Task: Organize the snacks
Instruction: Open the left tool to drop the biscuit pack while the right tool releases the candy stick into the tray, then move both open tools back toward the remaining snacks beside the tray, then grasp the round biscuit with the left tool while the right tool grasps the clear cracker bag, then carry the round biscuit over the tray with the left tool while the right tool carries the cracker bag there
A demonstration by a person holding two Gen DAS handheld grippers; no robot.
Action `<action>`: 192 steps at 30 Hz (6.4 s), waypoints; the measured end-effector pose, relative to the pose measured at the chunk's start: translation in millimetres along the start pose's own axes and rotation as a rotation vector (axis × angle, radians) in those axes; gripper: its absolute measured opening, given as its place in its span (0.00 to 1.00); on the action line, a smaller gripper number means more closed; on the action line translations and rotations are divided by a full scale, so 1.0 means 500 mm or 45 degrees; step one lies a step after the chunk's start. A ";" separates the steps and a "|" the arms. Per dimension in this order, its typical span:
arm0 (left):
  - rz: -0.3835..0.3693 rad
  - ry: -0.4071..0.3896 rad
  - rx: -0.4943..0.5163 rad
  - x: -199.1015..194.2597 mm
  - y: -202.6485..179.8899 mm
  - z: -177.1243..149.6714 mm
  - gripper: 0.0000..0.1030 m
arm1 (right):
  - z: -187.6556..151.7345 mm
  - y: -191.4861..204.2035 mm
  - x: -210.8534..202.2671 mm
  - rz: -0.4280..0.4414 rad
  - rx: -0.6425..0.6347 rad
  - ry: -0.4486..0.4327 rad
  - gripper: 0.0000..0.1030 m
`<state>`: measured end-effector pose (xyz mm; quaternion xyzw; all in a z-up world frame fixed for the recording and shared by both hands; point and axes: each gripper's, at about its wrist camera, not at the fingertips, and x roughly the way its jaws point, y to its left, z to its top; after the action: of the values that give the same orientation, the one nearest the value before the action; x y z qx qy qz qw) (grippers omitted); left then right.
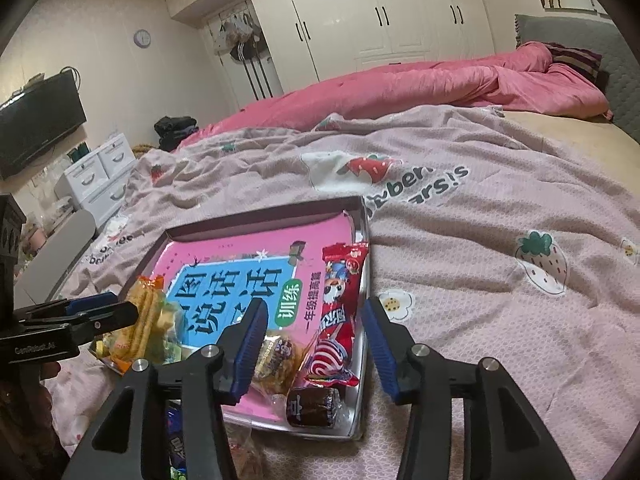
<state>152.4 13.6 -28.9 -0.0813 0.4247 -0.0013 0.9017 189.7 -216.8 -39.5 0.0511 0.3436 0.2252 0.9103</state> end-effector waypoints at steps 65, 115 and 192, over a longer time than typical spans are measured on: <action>-0.037 -0.021 0.109 -0.146 -0.001 -0.072 0.67 | -0.078 0.101 -0.142 -0.038 -0.115 0.024 0.59; -0.146 0.336 0.160 -0.008 -0.031 -0.176 0.67 | -0.153 0.143 -0.015 -0.119 -0.241 0.315 0.59; -0.111 -0.027 0.105 -0.100 -0.029 -0.028 0.35 | -0.050 0.082 -0.122 -0.010 -0.131 -0.053 0.42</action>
<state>110.3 1.1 2.7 -0.0625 0.4106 -0.0572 0.9079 117.7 -209.0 -11.7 0.0077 0.3129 0.2380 0.9195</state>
